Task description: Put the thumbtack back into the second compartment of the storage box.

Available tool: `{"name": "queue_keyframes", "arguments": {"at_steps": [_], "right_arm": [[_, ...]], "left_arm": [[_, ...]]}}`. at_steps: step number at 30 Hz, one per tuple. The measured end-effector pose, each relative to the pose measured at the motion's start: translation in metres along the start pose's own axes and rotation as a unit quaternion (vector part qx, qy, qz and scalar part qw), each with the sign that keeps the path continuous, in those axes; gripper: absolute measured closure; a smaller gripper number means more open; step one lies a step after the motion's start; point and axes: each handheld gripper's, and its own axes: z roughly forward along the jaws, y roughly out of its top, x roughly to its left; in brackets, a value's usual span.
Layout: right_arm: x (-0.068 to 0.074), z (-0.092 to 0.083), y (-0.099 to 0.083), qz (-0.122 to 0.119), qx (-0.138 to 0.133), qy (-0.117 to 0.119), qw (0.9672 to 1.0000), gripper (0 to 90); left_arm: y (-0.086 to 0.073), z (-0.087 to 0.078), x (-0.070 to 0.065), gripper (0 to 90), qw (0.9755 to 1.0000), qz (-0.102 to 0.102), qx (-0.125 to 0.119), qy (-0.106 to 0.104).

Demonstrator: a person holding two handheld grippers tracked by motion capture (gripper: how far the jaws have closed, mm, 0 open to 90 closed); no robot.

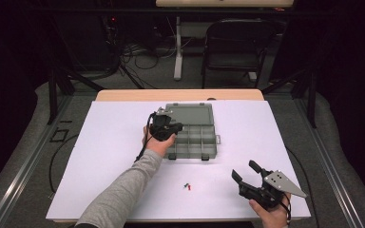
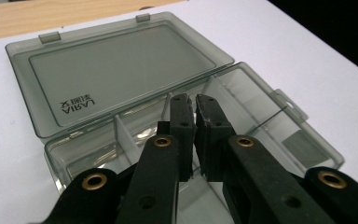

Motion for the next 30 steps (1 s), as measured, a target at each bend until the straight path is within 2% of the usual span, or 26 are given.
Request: {"name": "queue_keyframes", "arguments": {"at_steps": [6, 16, 26, 30], "right_arm": [[0.000, 0.000, 0.000, 0.001, 0.002, 0.001, 1.0000, 25.5], [0.000, 0.001, 0.000, 0.001, 0.003, 0.002, 1.0000, 25.5], [0.000, 0.001, -0.001, 0.004, 0.005, 0.003, 1.0000, 25.5], [-0.001, 0.001, -0.001, 0.004, 0.004, 0.003, 1.0000, 25.5]], "left_arm": [[-0.004, 0.012, 0.005, 85.8, 0.9998, -0.008, 0.013, 0.012], [-0.008, 0.022, 0.008, 85.8, 0.9995, -0.002, 0.021, 0.023], [-0.009, 0.026, 0.010, 85.6, 0.9994, -0.004, 0.023, 0.025], [-0.010, 0.026, 0.009, 85.5, 0.9994, 0.005, 0.027, 0.022]]}}
